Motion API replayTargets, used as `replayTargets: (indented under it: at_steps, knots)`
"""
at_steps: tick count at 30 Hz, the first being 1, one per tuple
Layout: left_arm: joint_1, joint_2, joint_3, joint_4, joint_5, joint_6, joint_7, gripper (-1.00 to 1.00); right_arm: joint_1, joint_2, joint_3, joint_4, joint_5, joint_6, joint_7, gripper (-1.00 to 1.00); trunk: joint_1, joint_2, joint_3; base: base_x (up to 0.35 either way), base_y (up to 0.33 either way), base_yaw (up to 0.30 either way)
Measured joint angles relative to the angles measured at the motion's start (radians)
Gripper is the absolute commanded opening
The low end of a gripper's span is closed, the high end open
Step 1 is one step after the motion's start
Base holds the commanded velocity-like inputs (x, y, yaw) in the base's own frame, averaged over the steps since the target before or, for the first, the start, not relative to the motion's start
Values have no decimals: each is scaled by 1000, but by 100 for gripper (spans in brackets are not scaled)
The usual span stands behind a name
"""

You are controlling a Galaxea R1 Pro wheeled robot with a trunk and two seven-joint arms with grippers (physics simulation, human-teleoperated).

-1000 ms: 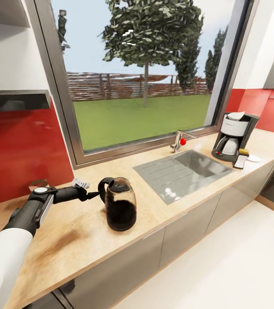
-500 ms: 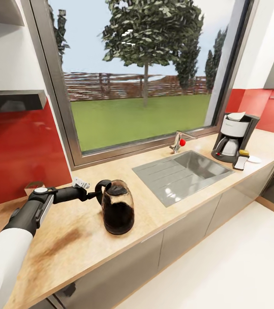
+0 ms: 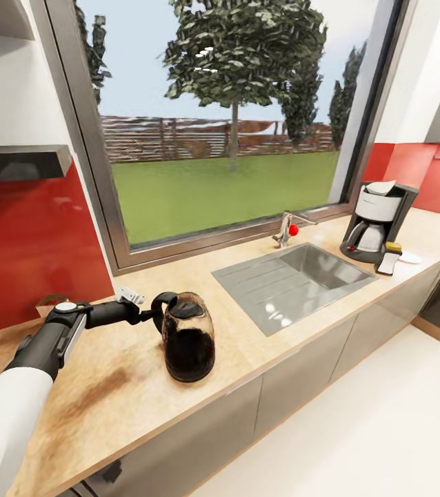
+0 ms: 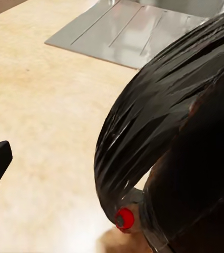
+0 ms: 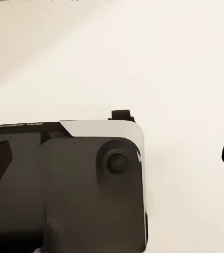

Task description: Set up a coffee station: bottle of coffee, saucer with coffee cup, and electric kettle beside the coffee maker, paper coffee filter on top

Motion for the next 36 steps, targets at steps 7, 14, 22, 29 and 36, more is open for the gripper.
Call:
replayTargets:
  at_steps: [7,14,22,29,36]
  knots:
    - [0,0,0,0,0,-1,0,100,0,1,0,0,0,0,0,100,0,0,0,58,-24,0]
    - [1,-6,0,0,0,-1,-1,100,0,1,0,0,0,0,0,100,0,0,0,3,-1,0]
    - [2,-17,0,0,0,-1,0,100,0,0,0,0,0,0,0,100,0,0,0,0,0,0]
    - [2,-18,-1,0,1,0,-1,100,0,0,0,0,0,0,0,100,0,0,0,0,0,0]
    - [3,-18,0,1,1,-1,0,100,0,1,0,0,0,0,0,100,0,0,0,0,0,0]
